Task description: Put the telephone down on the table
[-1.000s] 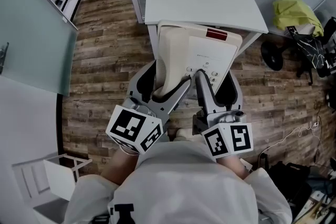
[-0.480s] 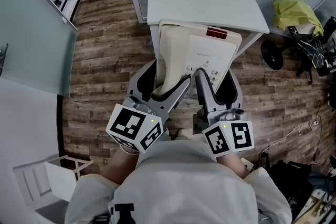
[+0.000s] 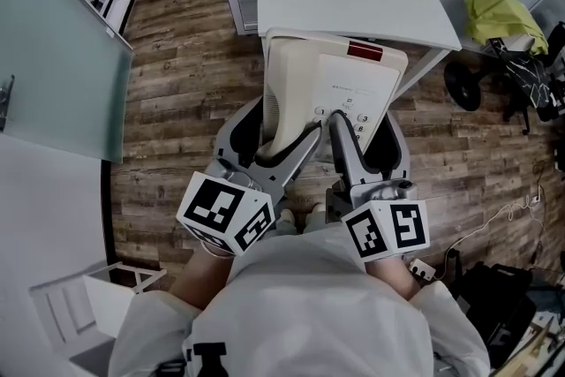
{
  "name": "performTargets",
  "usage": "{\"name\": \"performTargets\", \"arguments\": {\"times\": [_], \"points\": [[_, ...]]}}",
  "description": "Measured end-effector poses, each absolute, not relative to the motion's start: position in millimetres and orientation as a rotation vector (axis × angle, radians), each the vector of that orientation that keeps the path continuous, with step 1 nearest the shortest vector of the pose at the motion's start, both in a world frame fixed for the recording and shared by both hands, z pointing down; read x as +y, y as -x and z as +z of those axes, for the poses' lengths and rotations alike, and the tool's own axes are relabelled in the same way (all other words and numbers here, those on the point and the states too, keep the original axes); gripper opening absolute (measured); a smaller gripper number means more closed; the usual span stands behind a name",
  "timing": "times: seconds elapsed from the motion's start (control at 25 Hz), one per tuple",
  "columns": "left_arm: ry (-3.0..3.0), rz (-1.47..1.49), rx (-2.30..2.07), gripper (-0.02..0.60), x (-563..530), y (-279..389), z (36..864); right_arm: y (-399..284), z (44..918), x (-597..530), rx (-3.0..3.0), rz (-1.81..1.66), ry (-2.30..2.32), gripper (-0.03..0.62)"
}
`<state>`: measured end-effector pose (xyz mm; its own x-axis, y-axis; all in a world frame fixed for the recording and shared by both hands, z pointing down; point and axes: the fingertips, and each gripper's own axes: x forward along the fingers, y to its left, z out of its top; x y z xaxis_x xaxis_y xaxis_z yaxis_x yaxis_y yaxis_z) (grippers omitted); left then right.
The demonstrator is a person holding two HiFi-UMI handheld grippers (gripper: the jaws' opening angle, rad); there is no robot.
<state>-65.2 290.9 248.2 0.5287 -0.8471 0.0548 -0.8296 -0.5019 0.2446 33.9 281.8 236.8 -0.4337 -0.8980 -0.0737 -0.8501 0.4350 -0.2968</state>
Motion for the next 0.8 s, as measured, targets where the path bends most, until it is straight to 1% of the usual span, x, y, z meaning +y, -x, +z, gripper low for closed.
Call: {"name": "performTargets", "arguments": {"times": [0.24,0.52,0.8], "points": [[-2.516,-0.102,-1.413,0.35,286,64,255,-35,244,276,2.473,-0.333,1.53,0.31],[-2.517,-0.119,-1.427,0.35,256,65,262,-35,250,246,2.478,-0.316,1.515,0.31],[-2.508,-0.129,-1.468,0.35,180,53,253,-46,242,167,2.497,-0.311,1.476,0.31]]}}
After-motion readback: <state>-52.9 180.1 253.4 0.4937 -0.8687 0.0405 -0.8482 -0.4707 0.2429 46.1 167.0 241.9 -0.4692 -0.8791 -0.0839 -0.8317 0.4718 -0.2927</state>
